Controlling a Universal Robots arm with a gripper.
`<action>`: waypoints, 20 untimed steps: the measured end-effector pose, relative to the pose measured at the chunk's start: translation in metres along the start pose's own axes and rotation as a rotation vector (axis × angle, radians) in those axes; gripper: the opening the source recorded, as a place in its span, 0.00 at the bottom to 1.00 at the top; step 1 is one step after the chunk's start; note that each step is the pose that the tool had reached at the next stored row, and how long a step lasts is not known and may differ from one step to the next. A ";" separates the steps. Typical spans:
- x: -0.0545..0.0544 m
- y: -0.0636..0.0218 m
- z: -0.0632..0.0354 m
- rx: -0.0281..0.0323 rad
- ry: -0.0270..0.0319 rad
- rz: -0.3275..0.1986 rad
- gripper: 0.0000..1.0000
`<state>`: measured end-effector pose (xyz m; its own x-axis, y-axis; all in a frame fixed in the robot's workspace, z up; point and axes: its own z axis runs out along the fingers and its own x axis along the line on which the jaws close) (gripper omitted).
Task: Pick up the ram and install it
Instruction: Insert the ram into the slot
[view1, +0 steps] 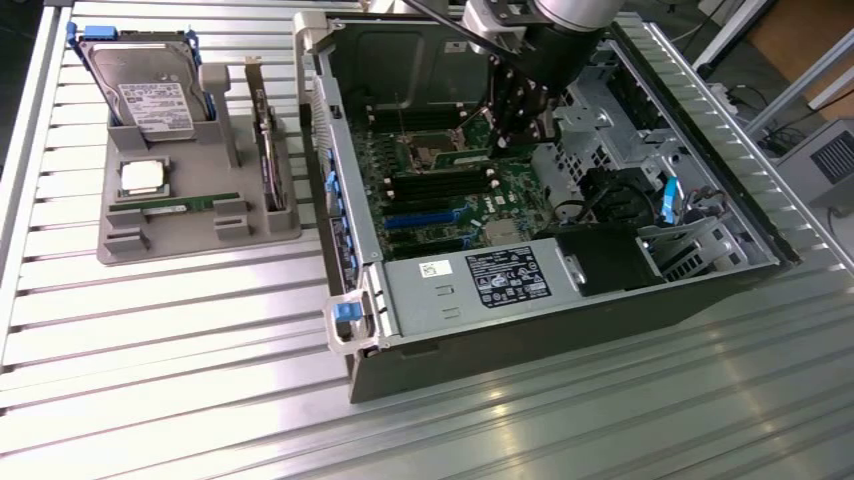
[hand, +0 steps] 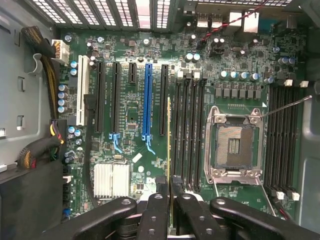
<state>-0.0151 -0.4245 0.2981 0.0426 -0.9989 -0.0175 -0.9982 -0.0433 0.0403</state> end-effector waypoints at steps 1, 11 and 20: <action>0.000 0.0000 0.0002 0.0001 0.0000 0.000 0.13; 0.000 -0.0001 0.0025 0.0000 0.0000 0.000 0.13; 0.000 -0.0002 0.0051 0.0000 0.0000 0.000 0.13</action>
<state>-0.0151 -0.4247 0.2930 0.0426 -0.9989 -0.0175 -0.9983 -0.0432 0.0403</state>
